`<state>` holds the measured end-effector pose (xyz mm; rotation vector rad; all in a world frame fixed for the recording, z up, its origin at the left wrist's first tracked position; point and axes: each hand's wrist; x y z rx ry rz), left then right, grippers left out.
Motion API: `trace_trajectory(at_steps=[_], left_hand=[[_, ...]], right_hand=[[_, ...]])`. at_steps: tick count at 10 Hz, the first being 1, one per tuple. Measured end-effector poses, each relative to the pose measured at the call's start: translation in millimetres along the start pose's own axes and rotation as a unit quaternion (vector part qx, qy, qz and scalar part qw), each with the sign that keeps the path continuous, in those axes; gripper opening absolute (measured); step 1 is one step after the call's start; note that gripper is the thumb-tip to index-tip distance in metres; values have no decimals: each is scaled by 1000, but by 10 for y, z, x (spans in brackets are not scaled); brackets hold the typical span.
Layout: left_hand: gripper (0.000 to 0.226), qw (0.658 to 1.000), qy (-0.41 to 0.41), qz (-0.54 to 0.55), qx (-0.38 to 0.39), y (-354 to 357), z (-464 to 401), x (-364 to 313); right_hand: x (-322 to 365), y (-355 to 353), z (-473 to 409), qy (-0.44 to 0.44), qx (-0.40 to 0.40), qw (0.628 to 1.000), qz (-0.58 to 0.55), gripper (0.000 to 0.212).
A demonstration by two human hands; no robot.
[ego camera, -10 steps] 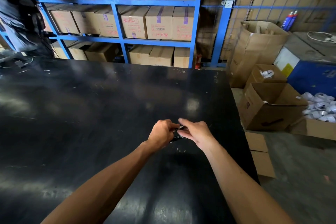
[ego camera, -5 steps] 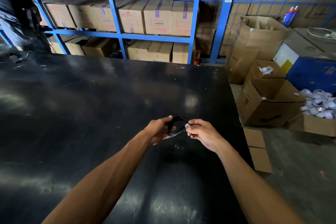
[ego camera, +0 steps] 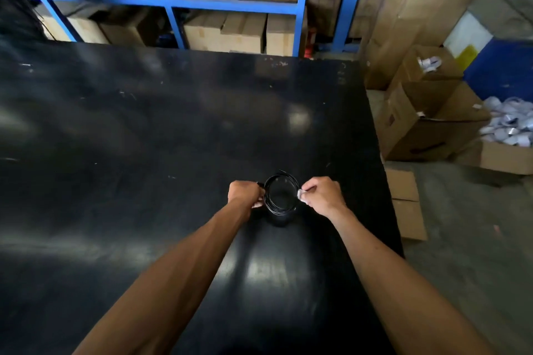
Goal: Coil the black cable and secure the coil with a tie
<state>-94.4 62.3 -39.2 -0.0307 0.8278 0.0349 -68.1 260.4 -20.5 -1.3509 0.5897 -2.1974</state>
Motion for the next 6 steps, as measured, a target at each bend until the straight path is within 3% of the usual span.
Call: trace_trajectory(at_steps=[2,4,5,6], left_hand=[[7,994,13,-77,-72,82,-337,150],[17,993,-29,-99,-61,22,-528,302],[10,994,-32,-95,-50,-5,-513,336],[12,995,2,-86,-57,-101,-347,452]], right_hand=[[-175,201,-330,33,23,999,20,13],[-307,295,-509,49,56,997,21,18],[-332,293,-500,64,73,995,15,21],[-457,320,-305,63,35,997,-1,27]])
Point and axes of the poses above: each hand's wrist, its own z-axis away from the middle knuckle, its own y-axis out of the palm, x = y × z, and after that the axes turned 6 degrees about x, right-handed
